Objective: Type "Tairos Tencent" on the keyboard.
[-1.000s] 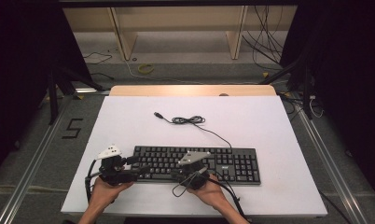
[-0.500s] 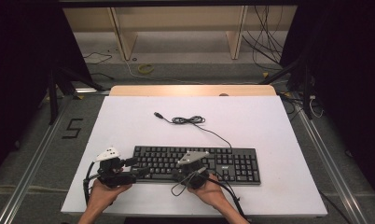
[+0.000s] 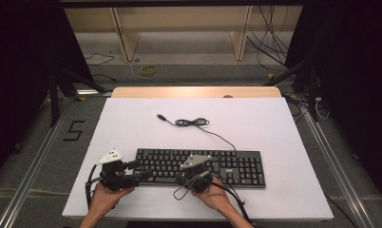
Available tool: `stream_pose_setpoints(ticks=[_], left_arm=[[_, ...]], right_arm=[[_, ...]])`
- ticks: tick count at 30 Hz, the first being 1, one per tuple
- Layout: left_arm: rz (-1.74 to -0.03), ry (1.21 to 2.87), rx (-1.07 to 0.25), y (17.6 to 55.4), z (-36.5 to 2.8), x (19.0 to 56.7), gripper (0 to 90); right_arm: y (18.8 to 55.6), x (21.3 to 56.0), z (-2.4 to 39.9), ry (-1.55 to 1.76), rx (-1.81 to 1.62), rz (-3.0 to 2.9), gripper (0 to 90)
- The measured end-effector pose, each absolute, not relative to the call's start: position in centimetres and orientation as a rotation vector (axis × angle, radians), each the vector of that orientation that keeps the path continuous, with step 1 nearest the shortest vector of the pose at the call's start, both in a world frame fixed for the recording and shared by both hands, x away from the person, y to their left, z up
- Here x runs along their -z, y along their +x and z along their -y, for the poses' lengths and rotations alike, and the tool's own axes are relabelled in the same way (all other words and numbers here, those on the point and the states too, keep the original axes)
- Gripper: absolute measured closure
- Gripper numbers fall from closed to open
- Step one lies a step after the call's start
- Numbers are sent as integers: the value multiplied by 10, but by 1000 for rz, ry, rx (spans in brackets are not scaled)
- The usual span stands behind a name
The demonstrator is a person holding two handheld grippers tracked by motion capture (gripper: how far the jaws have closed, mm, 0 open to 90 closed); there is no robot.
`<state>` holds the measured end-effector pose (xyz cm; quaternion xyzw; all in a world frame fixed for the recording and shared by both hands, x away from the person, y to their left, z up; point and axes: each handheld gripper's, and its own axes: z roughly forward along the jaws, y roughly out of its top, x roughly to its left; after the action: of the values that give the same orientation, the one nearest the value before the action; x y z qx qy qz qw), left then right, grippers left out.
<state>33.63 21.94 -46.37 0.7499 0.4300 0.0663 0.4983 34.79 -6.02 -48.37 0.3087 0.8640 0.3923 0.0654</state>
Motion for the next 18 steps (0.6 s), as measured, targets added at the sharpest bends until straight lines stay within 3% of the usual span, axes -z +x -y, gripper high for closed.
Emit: stream_pose_setpoints(ticks=[6, 18], left_arm=[[-1045, 1813, -163, 337, -220, 464, 280], [-1046, 1819, -172, 338, -219, 465, 285]], right_arm=[[348, 483, 61, 946, -1191, -2608, 900], [352, 471, 73, 976, -1351, -2550, 643]])
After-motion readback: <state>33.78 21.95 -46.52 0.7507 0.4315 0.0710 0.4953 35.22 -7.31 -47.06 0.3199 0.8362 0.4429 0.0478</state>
